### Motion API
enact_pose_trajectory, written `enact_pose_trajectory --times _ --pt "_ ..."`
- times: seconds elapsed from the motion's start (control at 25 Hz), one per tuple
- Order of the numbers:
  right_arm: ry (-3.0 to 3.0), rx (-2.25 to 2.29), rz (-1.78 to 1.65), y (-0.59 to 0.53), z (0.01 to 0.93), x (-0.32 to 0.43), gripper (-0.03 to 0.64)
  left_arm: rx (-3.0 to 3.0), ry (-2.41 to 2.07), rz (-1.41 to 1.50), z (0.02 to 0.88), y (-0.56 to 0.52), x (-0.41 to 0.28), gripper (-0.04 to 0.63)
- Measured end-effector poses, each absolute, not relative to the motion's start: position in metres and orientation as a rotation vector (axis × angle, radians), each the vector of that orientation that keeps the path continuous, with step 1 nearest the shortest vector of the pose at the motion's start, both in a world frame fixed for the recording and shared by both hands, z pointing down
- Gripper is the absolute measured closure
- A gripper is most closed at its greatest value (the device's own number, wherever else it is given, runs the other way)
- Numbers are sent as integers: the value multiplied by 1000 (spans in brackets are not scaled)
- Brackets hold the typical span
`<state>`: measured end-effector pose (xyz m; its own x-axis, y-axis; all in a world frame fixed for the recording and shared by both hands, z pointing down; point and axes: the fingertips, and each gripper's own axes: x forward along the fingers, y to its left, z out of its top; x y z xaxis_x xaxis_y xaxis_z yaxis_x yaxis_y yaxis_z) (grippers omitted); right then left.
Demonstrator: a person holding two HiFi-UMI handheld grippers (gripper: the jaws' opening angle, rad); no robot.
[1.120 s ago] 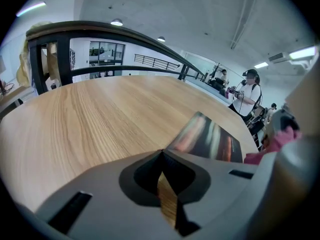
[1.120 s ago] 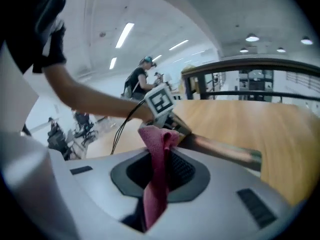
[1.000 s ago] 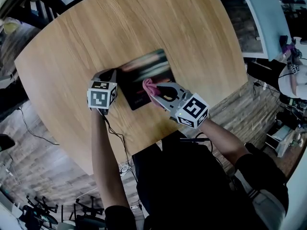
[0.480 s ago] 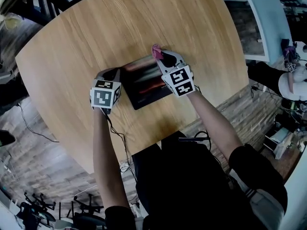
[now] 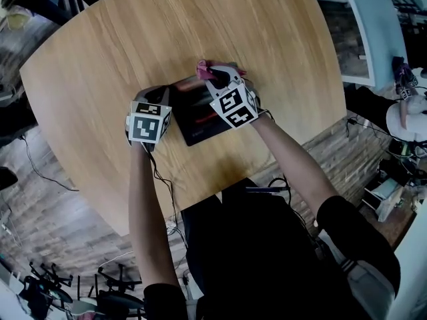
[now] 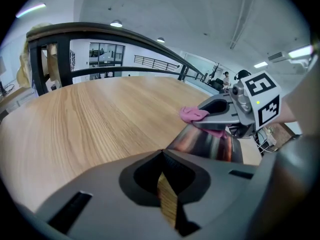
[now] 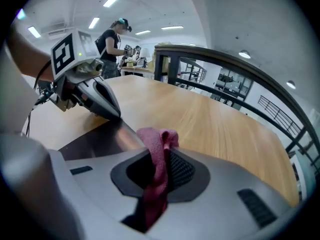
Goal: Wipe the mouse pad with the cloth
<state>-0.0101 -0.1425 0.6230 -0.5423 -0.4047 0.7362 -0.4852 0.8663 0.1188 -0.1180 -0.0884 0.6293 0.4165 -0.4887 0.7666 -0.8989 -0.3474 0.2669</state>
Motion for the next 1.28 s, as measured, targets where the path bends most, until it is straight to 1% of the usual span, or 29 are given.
enact_pose_trajectory --times 0.16,0.52,0.96,1.28 --pt "-2243 544 2 -125 625 -24 552 1982 -1174 756 629 -89 -119 572" --pt "-2305 282 -85 -49 627 -37 552 1982 -1175 753 631 -90 -120 572" --pt "-2322 119 -119 32 626 -5 552 1974 -1182 757 631 -91 -123 572" --pt "-2331 64 -123 69 627 18 552 1967 -1197 767 631 -90 -122 572"
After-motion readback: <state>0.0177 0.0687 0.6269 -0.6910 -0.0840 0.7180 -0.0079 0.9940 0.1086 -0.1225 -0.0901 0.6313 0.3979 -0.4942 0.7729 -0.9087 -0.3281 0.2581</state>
